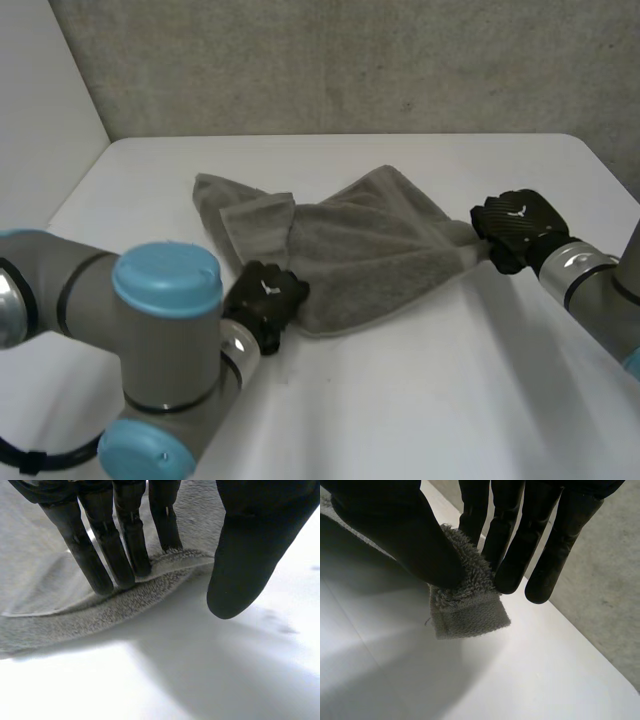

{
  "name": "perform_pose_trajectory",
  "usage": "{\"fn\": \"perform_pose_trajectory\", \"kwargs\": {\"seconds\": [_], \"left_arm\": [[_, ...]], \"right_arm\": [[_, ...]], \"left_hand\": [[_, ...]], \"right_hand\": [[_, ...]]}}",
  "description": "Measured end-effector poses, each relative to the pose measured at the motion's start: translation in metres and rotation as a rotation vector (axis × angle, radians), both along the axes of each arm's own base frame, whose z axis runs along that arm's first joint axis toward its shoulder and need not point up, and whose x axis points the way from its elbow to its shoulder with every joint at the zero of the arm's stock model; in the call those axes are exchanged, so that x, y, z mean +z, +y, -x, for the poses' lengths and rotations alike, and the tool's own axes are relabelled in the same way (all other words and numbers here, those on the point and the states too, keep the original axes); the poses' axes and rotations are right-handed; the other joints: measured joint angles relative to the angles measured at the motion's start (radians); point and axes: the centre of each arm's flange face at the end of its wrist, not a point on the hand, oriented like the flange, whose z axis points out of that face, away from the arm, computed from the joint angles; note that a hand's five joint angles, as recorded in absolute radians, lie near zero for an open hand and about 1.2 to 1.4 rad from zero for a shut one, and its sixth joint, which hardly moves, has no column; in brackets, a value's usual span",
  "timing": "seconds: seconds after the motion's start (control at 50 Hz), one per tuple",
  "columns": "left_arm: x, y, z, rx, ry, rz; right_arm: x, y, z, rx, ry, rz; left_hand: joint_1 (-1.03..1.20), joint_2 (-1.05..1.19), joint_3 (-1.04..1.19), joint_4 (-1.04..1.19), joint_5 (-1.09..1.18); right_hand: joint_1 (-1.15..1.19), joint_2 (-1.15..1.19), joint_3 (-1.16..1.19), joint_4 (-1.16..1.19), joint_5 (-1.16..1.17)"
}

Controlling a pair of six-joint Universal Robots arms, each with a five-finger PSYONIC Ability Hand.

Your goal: Fold the towel.

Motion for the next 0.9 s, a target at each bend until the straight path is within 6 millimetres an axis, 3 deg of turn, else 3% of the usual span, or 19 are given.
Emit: {"fn": "perform_pose_trajectory", "kwargs": {"seconds": [0.08, 0.22, 0.32, 0.34, 0.36, 0.38, 0.4, 0.44, 0.52, 0.66, 0.9], "left_arm": [[0.004, 0.021, 0.007, -0.039, 0.031, -0.032], [0.035, 0.020, 0.015, -0.040, 0.137, 0.012], [0.059, -0.016, 0.010, 0.023, 0.196, 0.083], [0.067, -0.035, 0.006, 0.052, 0.217, 0.111], [0.067, -0.035, 0.006, 0.052, 0.217, 0.111], [0.074, -0.056, 0.000, 0.080, 0.233, 0.135], [0.074, -0.056, 0.000, 0.080, 0.233, 0.135], [0.078, -0.079, -0.008, 0.102, 0.248, 0.154], [0.072, -0.113, -0.022, 0.107, 0.258, 0.145], [0.047, -0.146, -0.034, 0.071, 0.262, 0.087], [0.014, -0.168, -0.033, -0.055, 0.290, 0.008]], "right_arm": [[-0.002, -0.011, 0.017, -0.034, 0.083, 0.026], [-0.007, -0.019, 0.030, -0.067, 0.165, 0.043], [-0.008, -0.019, 0.031, -0.070, 0.171, 0.043], [-0.008, -0.019, 0.030, -0.070, 0.170, 0.043], [-0.008, -0.019, 0.030, -0.070, 0.170, 0.043], [-0.008, -0.019, 0.030, -0.069, 0.168, 0.042], [-0.008, -0.019, 0.030, -0.069, 0.168, 0.042], [-0.008, -0.019, 0.030, -0.068, 0.167, 0.041], [-0.009, -0.019, 0.032, -0.071, 0.166, 0.039], [-0.011, -0.021, 0.033, -0.075, 0.168, 0.034], [-0.016, -0.019, 0.033, -0.073, 0.171, 0.018]], "left_hand": [[-0.079, -0.079, -0.085, -0.083, -0.084], [-0.366, -0.377, -0.381, -0.371, -0.368], [-0.492, -0.498, -0.500, -0.500, -0.489], [-0.493, -0.500, -0.501, -0.501, -0.492], [-0.493, -0.500, -0.501, -0.501, -0.492], [-0.493, -0.500, -0.501, -0.502, -0.493], [-0.493, -0.500, -0.501, -0.502, -0.493], [-0.493, -0.500, -0.501, -0.502, -0.493], [-0.493, -0.500, -0.501, -0.502, -0.493], [-0.486, -0.484, -0.492, -0.489, -0.489], [-0.346, -0.348, -0.352, -0.349, -0.349]], "right_hand": [[0.000, 0.000, 0.000, 0.000, 0.000], [0.000, 0.000, 0.000, 0.000, 0.001], [0.000, 0.000, 0.000, 0.000, 0.001], [0.000, 0.000, 0.000, 0.000, 0.001], [0.000, 0.000, 0.000, 0.000, 0.001], [0.000, 0.000, 0.000, 0.000, 0.001], [0.000, 0.000, 0.000, 0.000, 0.001], [0.000, 0.000, 0.000, 0.000, 0.002], [0.000, 0.000, 0.000, 0.000, 0.003], [0.000, 0.000, 0.000, 0.000, 0.003], [0.000, 0.000, 0.000, 0.000, 0.003]]}}
